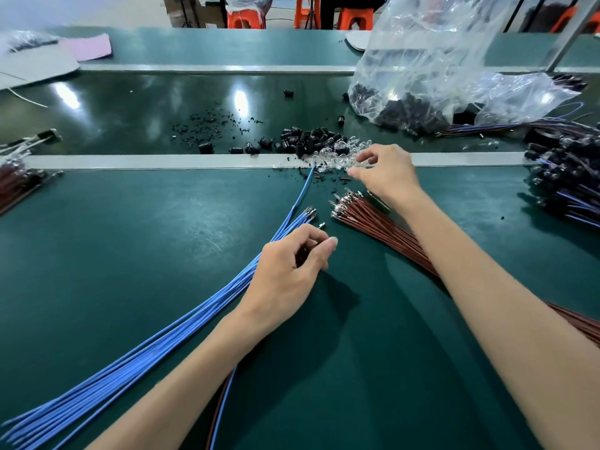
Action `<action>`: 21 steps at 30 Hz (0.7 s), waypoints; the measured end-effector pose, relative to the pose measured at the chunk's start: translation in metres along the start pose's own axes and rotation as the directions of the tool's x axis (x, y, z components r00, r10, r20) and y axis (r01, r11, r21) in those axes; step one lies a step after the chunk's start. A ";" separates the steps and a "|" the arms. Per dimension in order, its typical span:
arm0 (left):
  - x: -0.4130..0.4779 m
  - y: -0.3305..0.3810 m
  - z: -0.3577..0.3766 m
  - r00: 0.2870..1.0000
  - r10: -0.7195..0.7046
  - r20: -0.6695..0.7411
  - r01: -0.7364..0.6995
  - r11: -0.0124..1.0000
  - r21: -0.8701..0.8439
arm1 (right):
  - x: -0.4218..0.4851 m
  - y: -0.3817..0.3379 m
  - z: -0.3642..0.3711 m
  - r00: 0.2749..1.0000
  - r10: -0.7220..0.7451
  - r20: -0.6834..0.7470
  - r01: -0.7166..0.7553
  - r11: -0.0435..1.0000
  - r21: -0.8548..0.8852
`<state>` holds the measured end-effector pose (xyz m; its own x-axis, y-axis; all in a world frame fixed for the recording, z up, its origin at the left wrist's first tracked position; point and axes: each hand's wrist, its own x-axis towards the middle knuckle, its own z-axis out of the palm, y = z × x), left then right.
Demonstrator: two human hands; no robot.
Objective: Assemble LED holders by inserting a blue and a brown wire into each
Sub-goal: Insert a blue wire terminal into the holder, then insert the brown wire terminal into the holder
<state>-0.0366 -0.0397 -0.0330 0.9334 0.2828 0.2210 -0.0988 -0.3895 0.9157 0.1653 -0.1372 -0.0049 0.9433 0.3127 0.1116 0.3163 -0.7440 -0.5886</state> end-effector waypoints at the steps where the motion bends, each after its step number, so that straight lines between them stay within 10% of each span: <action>1: 0.000 0.000 0.000 1.000 0.005 0.002 -0.005 1.000 0.002 | 0.007 0.002 0.002 0.998 0.049 0.040 -0.048 0.998 -0.027; 21: -0.001 0.001 0.000 0.999 0.012 -0.032 -0.012 1.000 -0.004 | 0.014 0.007 0.011 0.998 0.064 0.002 -0.064 0.993 -0.094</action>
<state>-0.0378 -0.0409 -0.0320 0.9207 0.3058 0.2423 -0.1114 -0.3891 0.9144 0.1794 -0.1315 -0.0160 0.9615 0.2653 0.0719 0.2634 -0.8148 -0.5165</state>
